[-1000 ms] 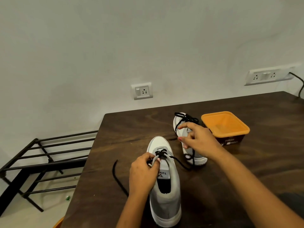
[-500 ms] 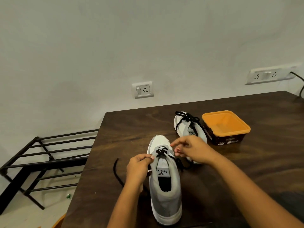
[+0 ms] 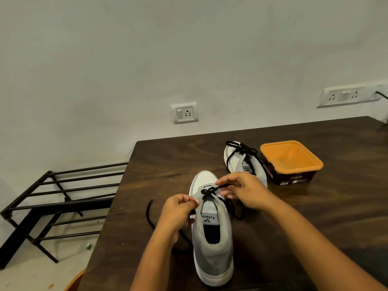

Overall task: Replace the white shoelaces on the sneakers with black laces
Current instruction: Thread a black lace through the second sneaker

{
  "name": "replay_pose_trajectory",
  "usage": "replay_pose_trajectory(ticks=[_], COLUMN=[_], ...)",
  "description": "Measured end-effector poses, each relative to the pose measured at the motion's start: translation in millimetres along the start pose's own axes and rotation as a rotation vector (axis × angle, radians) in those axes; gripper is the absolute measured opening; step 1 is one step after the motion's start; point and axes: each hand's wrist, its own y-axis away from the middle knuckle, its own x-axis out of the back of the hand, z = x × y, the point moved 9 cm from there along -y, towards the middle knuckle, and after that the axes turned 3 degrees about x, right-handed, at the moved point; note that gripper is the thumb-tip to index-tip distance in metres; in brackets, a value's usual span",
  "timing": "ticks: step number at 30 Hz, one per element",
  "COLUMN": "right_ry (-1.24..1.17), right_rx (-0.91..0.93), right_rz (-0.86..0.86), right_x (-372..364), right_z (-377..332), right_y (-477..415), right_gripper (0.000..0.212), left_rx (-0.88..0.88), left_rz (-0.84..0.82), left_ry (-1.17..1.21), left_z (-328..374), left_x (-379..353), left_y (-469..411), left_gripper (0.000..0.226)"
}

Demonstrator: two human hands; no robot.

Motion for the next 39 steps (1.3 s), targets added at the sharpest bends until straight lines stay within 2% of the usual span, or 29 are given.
replay_pose_trajectory(ticks=[4, 6, 8, 16, 19, 23, 26, 29, 31, 35, 39], right_ry=[-0.178, -0.190, -0.141, 0.136, 0.257, 0.255, 0.221, 0.250, 0.302, 0.579, 0.581], right_rx=[-0.080, -0.080, -0.064, 0.126, 0.162, 0.191, 0.231, 0.226, 0.210, 0.221, 0.224], right_rz=[0.029, 0.009, -0.012, -0.071, -0.001, 0.191, 0.254, 0.238, 0.185, 0.136, 0.180], right_x=[5, 3, -2, -19, -25, -18, -14, -19, -27, -37, -35], right_z=[13, 14, 13, -9, -12, -12, -19, -19, -16, -23, -28], right_y=[1, 3, 3, 3, 3, 6, 6, 7, 8, 11, 16], right_gripper=[0.027, 0.018, 0.012, 0.014, 0.004, 0.017, 0.021, 0.026, 0.018, 0.021, 0.012], left_rx=[-0.036, -0.044, -0.045, 0.021, 0.049, 0.090, 0.102, 0.117, 0.129, 0.133, 0.130], left_rz=[0.016, 0.037, 0.039, -0.010, -0.011, -0.027, -0.033, -0.039, -0.041, -0.044, -0.048], left_ry=[-0.045, -0.069, -0.071, 0.043, 0.074, 0.111, 0.118, 0.138, 0.153, 0.174, 0.176], left_z=[2, 2, 1, 0, -1, -2, -3, -4, -5, -6, -6], left_x=[-1, 0, 0, 0, -1, -2, -2, -2, -3, -2, -3], left_y=[-1, 0, -1, 2, 4, 6, 6, 7, 7, 6, 7], left_gripper=[0.006, 0.008, 0.009, 0.013, 0.014, 0.017, 0.020, 0.018, 0.016, 0.016, 0.016])
